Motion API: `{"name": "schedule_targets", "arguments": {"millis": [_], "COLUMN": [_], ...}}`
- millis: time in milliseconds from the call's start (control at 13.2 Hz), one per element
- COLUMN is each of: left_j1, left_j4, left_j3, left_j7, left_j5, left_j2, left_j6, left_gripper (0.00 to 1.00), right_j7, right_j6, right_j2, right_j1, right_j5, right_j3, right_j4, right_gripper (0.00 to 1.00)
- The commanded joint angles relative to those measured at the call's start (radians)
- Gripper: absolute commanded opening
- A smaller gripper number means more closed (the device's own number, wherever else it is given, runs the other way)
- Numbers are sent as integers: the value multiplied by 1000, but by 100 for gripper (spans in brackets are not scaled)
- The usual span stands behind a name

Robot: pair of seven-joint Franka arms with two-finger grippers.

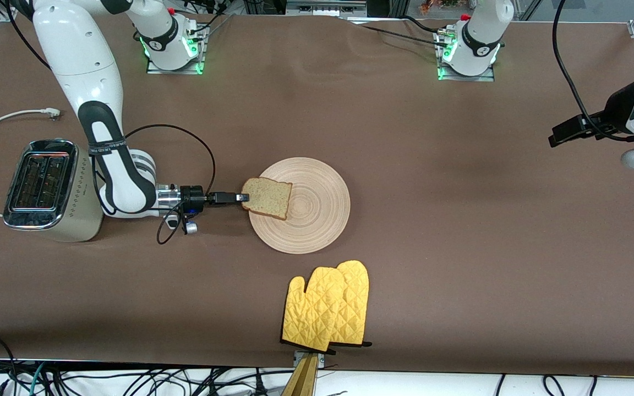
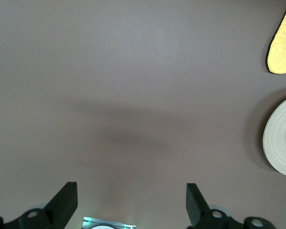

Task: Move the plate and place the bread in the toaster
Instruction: 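Close the right gripper on the bread slice's edge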

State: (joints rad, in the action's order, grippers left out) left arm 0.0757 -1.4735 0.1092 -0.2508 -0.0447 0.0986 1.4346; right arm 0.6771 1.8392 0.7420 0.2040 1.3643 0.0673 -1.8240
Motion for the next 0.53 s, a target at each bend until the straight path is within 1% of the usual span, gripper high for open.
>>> {"name": "schedule_targets", "arguments": {"millis": [0, 456], "left_j1": [4, 4], "left_j4": [13, 13], "left_j3": [-3, -3], "left_j7": [-4, -4], "left_j5": [-3, -6], "left_j2": [0, 4], "left_j6": [1, 7], "left_gripper": [100, 100], "right_j7": [64, 91], "right_j6": [-3, -3], "right_j2": [-3, -13], "right_j1": [3, -3], "right_j5": [21, 10], "right_j3": [3, 8], "right_j4": [-3, 0], "right_gripper": [0, 0]}}
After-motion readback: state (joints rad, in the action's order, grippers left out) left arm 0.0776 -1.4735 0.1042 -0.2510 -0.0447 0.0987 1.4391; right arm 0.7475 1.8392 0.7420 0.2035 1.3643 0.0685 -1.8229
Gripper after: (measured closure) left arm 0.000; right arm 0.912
